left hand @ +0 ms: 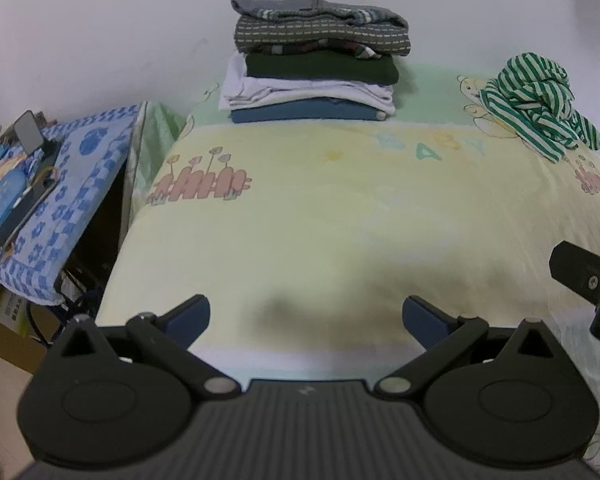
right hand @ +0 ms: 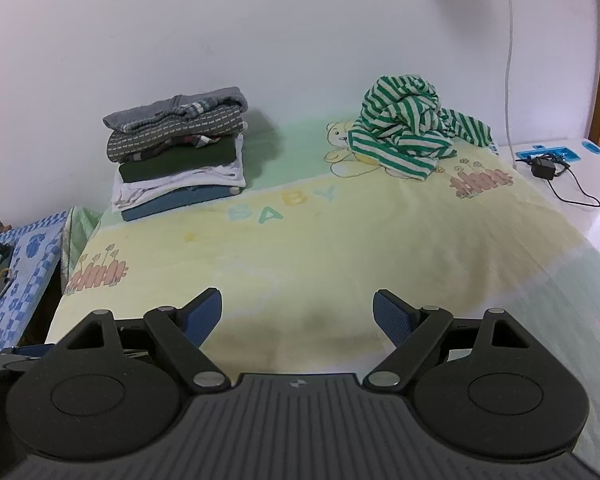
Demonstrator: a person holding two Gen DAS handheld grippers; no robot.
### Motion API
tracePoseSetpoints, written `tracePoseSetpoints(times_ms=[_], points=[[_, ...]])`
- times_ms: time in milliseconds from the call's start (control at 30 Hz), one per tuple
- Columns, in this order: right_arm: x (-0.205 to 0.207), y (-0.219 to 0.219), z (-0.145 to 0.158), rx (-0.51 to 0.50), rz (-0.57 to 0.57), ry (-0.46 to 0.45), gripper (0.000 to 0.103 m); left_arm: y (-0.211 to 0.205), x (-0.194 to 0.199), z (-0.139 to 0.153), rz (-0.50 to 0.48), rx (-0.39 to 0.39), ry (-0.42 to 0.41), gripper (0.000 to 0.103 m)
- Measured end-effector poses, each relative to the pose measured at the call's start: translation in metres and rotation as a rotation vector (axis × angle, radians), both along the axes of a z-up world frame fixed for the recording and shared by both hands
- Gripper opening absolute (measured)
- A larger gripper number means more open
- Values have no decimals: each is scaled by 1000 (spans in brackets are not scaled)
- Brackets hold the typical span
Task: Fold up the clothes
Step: 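Move both grippers, open, toward the green-and-white striped garment on the bed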
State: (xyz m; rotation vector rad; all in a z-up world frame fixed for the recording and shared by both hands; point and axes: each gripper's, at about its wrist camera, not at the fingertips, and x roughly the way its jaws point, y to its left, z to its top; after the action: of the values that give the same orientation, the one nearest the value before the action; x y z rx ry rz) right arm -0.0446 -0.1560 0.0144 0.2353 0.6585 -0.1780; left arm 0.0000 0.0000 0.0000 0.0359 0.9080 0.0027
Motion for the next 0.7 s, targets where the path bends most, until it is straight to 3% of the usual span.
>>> tracePoseSetpoints(times_ms=[133,700], points=[[-3,-7,2,-2,-22,-7,85,-1,1,-4,-32,14,-10,102],[-35,-58,2,-29,-194,1,86,-81,-6,-3,-229,26,-24,102]])
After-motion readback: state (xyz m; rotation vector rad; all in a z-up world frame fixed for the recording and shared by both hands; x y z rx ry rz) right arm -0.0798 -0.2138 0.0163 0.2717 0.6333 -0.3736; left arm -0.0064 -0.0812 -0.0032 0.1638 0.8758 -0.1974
